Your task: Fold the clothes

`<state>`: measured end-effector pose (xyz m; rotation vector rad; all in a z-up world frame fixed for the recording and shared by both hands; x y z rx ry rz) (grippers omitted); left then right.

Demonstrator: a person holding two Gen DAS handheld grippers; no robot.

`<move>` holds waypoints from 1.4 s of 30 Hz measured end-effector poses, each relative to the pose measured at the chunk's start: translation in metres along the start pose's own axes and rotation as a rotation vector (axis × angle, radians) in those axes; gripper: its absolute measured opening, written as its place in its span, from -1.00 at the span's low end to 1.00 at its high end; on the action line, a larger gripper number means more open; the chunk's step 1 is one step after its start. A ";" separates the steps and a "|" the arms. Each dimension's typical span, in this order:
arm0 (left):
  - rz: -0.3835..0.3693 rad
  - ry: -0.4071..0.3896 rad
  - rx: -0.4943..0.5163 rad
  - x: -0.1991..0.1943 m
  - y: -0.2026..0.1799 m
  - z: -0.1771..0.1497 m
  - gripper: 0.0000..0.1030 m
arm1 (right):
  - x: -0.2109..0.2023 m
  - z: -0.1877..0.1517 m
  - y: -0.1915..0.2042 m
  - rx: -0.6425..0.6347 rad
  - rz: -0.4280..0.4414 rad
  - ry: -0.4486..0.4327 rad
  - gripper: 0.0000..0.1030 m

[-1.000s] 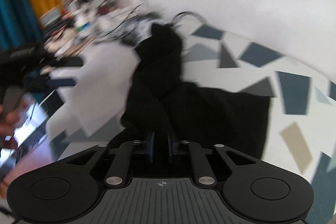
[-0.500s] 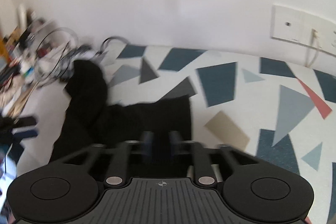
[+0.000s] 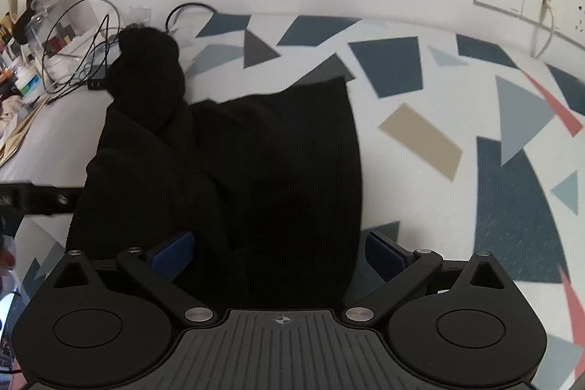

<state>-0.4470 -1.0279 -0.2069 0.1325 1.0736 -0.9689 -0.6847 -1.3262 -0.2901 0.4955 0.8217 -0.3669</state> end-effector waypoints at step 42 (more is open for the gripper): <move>0.119 -0.086 0.149 0.050 -0.027 0.032 0.93 | 0.030 0.063 -0.116 -0.003 -0.204 -0.176 0.99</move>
Point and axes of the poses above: each gripper's, at about its wrist camera, not at the fingertips, and x roughly the way its jaws point, y to its left, z to its top, the point moved 10 cm from there along x, roughly the way its jaws point, and after that the axes turned 7 degrees about z, right-handed, at the moved point
